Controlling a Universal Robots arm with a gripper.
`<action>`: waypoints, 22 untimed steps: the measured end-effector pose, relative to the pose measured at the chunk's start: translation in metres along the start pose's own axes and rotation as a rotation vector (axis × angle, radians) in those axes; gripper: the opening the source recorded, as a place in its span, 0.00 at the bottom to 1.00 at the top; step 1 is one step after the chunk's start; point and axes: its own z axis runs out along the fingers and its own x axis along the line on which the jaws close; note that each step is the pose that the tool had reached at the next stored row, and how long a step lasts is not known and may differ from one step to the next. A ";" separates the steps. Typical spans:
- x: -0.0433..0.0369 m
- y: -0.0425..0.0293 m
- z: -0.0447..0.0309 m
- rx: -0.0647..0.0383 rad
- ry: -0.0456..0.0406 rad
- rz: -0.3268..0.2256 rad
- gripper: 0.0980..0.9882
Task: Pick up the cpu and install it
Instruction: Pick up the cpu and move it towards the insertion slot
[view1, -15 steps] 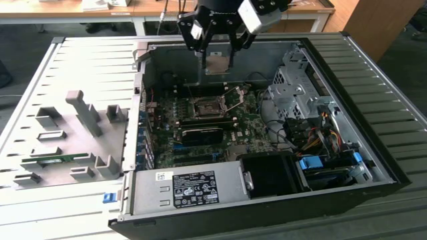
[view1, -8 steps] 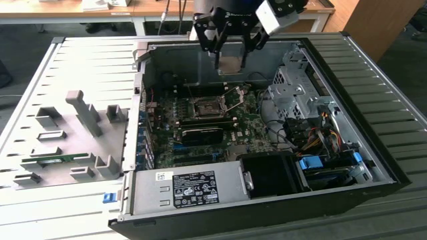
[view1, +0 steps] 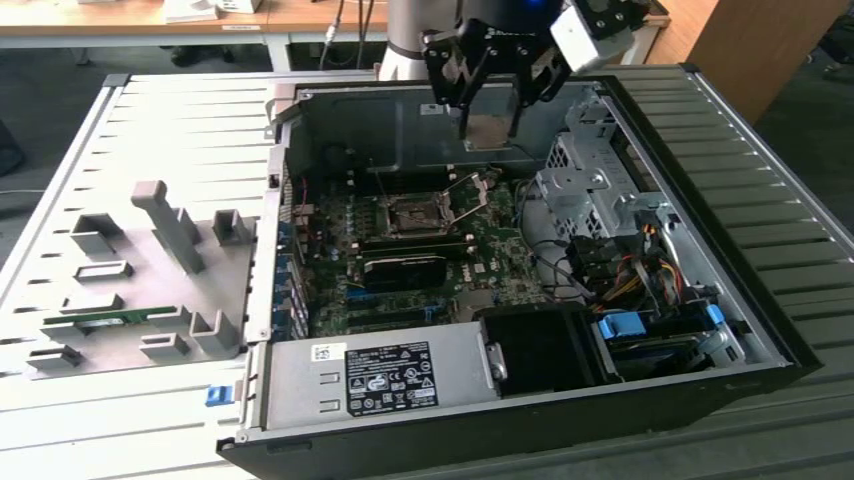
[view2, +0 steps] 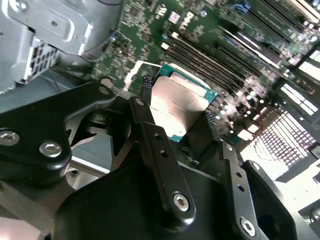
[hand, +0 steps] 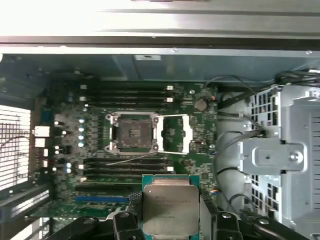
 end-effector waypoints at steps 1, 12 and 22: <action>-0.0036 0.0000 0.0004 0.000 0.0000 0.000 0.50; -0.0392 -0.0002 0.0047 -0.001 0.0000 0.000 0.50; -0.0695 -0.0005 0.0085 -0.003 0.0000 0.000 0.50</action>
